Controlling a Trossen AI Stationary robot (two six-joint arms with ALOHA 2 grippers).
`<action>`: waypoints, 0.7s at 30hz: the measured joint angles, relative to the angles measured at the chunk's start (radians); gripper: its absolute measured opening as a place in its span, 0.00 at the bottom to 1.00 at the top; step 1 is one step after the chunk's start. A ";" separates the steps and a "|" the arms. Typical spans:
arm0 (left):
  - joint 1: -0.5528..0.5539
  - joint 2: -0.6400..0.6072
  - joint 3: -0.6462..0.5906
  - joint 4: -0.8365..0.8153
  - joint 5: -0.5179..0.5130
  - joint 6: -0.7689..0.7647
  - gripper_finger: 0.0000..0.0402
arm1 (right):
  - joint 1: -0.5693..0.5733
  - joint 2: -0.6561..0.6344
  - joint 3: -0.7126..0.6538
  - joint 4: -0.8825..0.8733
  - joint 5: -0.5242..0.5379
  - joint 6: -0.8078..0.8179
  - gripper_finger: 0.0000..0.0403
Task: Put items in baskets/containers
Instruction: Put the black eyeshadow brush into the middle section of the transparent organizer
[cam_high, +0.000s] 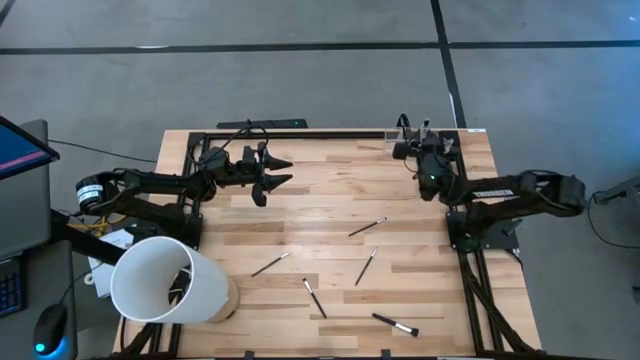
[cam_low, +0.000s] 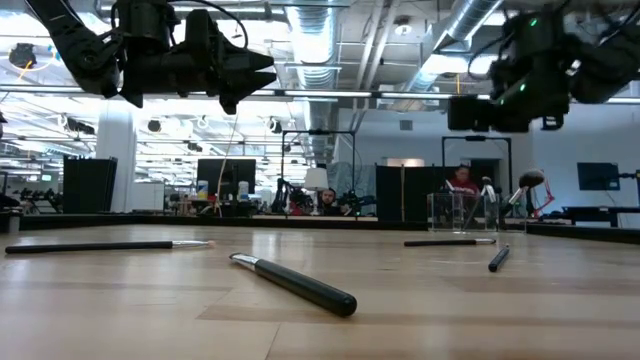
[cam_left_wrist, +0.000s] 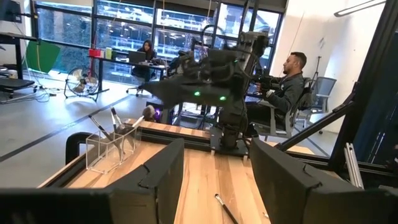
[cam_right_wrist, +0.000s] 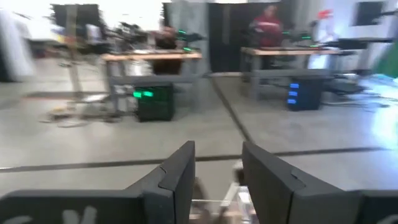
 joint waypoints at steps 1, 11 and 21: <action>0.000 0.000 0.000 0.000 0.000 0.000 0.45 | 0.025 -0.018 0.000 0.000 -0.011 -0.002 0.29; 0.002 0.000 0.000 -0.014 0.000 0.027 0.45 | 0.218 -0.049 0.000 -0.001 -0.171 -0.038 0.27; 0.002 0.000 0.000 -0.021 -0.036 0.021 0.45 | 0.317 0.064 0.000 -0.059 -0.461 0.114 0.27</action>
